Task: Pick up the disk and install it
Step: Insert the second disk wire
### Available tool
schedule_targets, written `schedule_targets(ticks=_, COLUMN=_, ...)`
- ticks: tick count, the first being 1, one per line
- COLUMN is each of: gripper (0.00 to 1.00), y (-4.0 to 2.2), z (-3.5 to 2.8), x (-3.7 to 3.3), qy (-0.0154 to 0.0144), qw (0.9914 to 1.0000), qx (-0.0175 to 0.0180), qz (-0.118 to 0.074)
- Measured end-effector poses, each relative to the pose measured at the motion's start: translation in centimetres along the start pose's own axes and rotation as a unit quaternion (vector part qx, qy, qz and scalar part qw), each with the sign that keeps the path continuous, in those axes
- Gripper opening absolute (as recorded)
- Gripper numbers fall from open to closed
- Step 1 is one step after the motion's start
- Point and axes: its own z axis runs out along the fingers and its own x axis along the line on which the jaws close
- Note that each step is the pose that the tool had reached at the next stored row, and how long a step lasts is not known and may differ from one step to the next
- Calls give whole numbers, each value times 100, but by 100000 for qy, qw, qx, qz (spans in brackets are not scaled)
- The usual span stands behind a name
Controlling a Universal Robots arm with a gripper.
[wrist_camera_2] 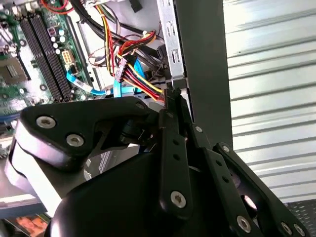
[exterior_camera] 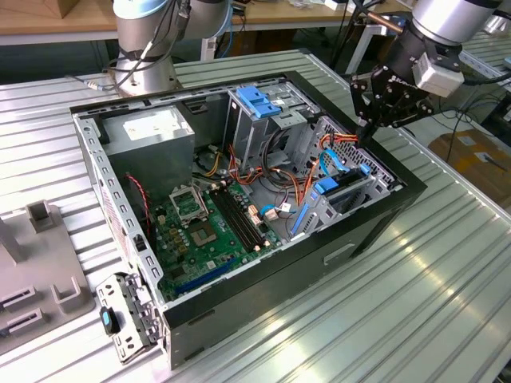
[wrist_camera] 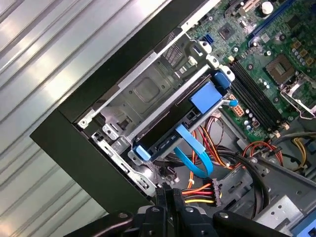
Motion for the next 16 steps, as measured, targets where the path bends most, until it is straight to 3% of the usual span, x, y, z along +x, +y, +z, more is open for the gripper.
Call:
schedule_targets(ticks=3, gripper=16, y=0, z=4, x=0, qy=323, qw=99897, qx=199, qz=4523)
schedule_targets(ticks=6, gripper=16, y=1, z=7, x=0, qy=676, qw=99549, qx=414, qz=9450)
schedule_targets(ticks=10, gripper=16, y=1, z=9, x=1, qy=933, qw=99139, qx=568, qz=13049)
schedule_targets(ticks=11, gripper=16, y=2, z=8, x=-1, qy=955, qw=99089, qx=583, qz=13423)
schedule_targets(ticks=16, gripper=16, y=5, z=9, x=-4, qy=962, qw=99080, qx=589, qz=13489)
